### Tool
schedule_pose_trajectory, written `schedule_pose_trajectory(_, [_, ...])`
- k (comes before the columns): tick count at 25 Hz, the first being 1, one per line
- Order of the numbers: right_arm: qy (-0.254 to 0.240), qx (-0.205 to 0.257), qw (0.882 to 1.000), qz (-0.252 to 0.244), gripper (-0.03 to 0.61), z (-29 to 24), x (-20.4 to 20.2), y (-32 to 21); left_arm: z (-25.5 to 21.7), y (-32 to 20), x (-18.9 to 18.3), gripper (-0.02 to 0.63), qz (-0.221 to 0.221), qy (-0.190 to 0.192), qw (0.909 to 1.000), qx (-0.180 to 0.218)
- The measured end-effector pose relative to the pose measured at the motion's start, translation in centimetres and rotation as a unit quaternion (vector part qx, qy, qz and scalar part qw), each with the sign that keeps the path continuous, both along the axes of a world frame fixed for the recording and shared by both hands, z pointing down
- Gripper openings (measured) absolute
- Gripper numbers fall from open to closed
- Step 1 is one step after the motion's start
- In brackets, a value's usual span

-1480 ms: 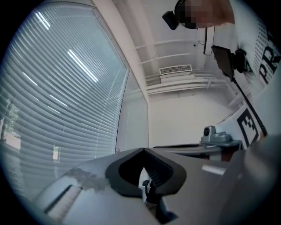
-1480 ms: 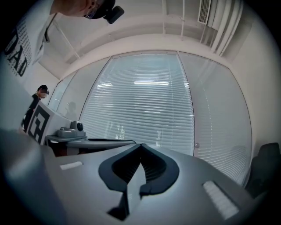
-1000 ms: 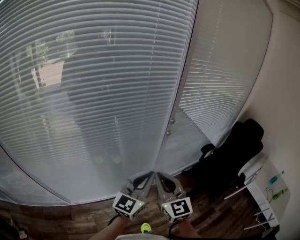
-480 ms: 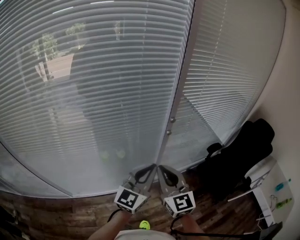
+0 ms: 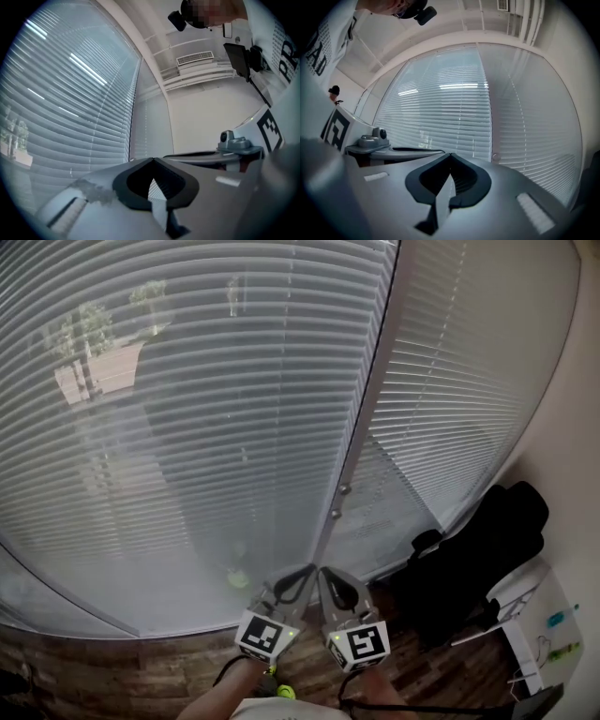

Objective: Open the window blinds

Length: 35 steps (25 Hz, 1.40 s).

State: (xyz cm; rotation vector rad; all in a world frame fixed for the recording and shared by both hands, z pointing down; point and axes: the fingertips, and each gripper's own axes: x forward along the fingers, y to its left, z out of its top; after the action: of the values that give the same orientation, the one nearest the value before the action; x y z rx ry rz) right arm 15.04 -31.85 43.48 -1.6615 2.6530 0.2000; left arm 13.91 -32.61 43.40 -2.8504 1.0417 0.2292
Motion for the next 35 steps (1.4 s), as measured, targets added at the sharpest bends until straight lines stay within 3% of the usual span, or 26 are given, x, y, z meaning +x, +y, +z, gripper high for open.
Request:
schedule_pose_trajectory(19, [0.038,-0.006,0.996,0.077,0.008,0.0,2.3,-10.2,0.5,-10.2,2.3,-0.008,0.069,-0.005,0.9976,-0.005])
schedule_pose_trajectory(29, [0.062,0.003,0.995,0.075,0.009,-1.1,4.3,-14.7,-0.1,-14.0,4.1,-0.008,0.049,-0.016,0.9986,-0.008])
schedule_pose_trajectory(35, [0.096,0.005,0.991,0.097,0.115,-0.3,6.6,-17.4,0.7,-16.5,5.0,-0.008,0.031,-0.024,0.9991,-0.018])
